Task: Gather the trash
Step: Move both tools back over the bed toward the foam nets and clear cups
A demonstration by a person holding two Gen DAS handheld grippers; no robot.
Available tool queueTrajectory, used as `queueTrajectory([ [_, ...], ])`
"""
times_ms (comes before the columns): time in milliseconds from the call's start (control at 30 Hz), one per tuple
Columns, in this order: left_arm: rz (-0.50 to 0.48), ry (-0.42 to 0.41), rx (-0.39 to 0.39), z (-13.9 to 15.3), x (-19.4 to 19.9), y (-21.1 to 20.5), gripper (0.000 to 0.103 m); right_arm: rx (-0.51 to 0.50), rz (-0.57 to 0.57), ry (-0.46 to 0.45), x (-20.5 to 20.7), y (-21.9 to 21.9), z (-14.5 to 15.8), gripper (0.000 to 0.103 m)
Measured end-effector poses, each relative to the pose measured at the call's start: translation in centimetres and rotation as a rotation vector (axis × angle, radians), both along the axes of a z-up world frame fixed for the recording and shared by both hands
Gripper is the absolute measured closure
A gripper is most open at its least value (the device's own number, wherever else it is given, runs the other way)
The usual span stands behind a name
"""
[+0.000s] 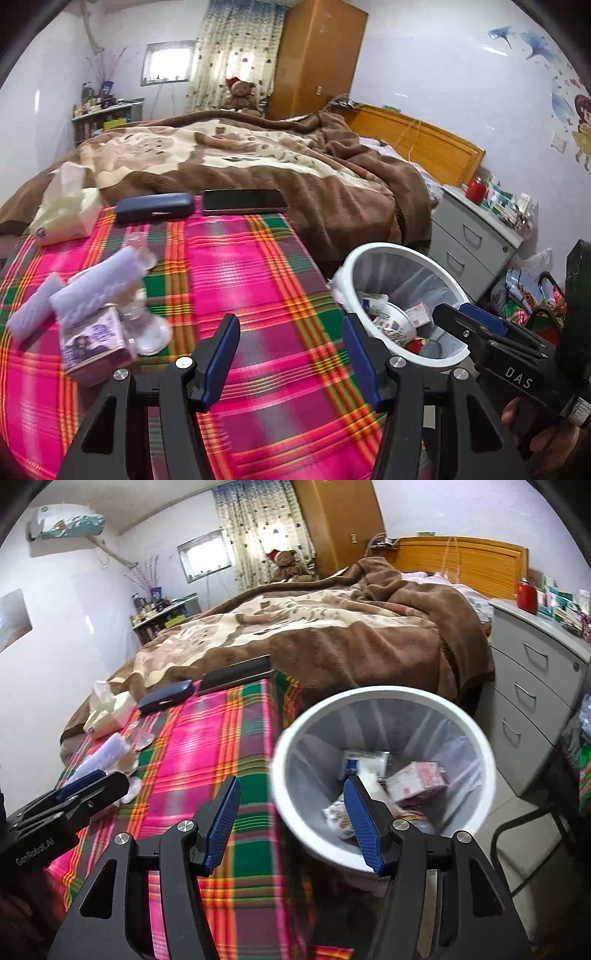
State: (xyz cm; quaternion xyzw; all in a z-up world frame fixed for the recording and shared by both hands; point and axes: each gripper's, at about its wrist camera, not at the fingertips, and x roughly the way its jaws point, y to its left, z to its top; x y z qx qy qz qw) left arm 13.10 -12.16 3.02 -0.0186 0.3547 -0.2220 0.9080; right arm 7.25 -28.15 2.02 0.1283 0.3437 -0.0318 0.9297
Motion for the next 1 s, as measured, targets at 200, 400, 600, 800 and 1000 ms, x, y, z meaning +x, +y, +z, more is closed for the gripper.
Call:
queueTrajectory([
  [200,0.086,-0.01,0.009,-0.3,0.0,4.7,0.046,0.0,0.067,0.005,0.9,3.4,-0.3,0.043],
  [400,0.173,-0.017,0.017,-0.5,0.2,9.7,0.046,-0.003,0.129,0.012,1.7,6.3,-0.4,0.043],
  [600,0.262,-0.005,0.018,-0.8,0.8,14.6,0.046,-0.001,0.188,0.024,2.3,8.9,-0.7,0.043],
  [800,0.306,0.004,0.032,-1.4,1.3,18.0,0.046,-0.005,0.234,0.038,3.2,11.3,-1.0,0.043],
  [1000,0.344,0.027,0.039,-2.1,2.1,20.8,0.046,0.018,0.284,0.058,4.7,13.6,-1.4,0.043],
])
